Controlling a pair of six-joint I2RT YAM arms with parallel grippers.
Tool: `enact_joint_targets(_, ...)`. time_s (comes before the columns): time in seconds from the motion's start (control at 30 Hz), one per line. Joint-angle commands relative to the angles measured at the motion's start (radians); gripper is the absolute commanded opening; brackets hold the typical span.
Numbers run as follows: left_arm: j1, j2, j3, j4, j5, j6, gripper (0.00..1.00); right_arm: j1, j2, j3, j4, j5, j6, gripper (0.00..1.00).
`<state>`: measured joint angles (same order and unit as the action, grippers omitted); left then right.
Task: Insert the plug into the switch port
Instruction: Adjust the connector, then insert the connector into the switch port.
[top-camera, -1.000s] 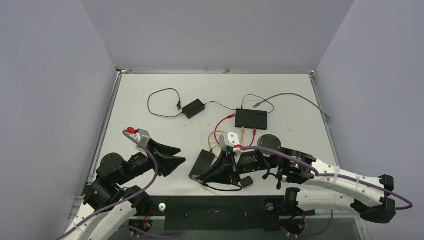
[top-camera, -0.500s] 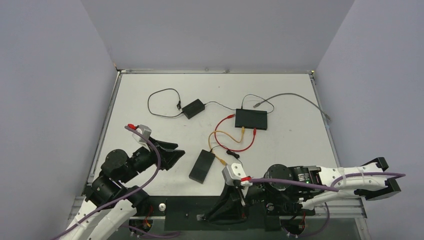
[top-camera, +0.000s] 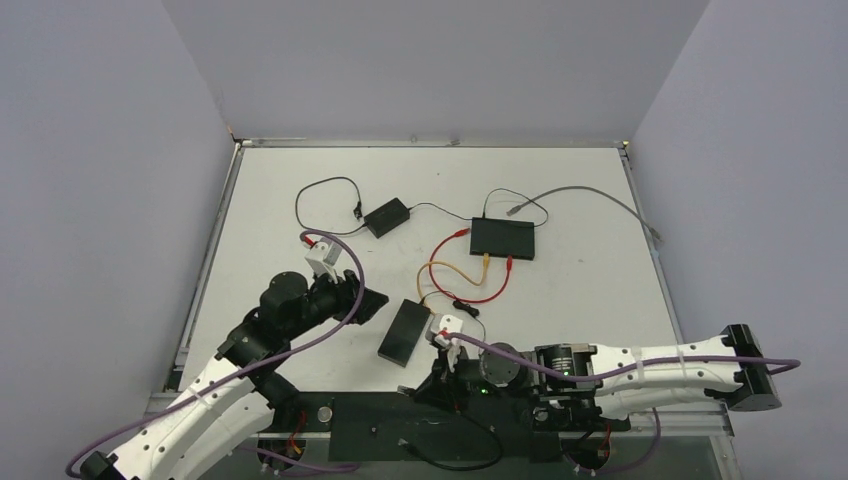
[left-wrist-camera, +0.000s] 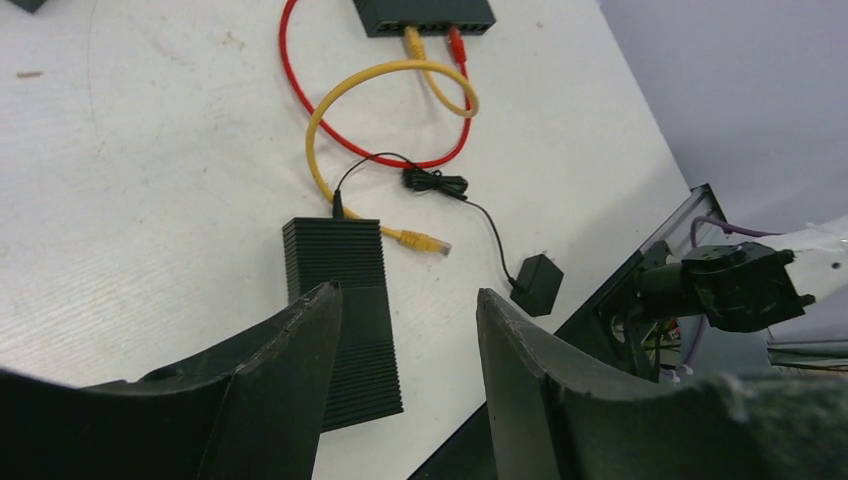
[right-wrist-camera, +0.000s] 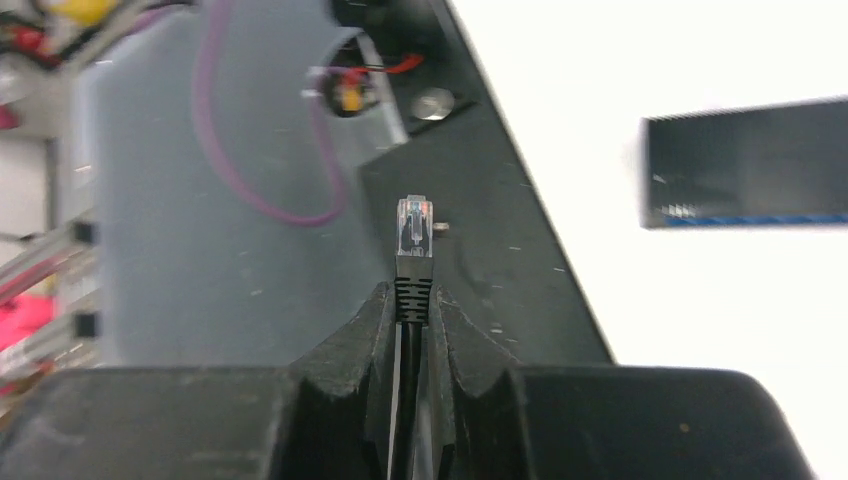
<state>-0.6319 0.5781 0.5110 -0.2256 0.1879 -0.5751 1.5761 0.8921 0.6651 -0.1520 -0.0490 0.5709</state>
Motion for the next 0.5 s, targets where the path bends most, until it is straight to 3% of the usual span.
enact_joint_targets(0.0, 0.007, 0.04, -0.02, 0.09, -0.065, -0.022, 0.5, -0.04, 0.069, -0.034, -0.004, 0.172, -0.012, 0.0)
enact_joint_targets(0.23, 0.009, 0.091, -0.101, 0.127, -0.09, -0.06, 0.5, -0.057, 0.168, -0.066, -0.047, 0.387, -0.073, 0.0)
enact_joint_targets(0.47, 0.012, 0.121, -0.158, 0.144, -0.084, -0.104, 0.5, -0.075, 0.33, -0.09, -0.022, 0.507, -0.06, 0.0)
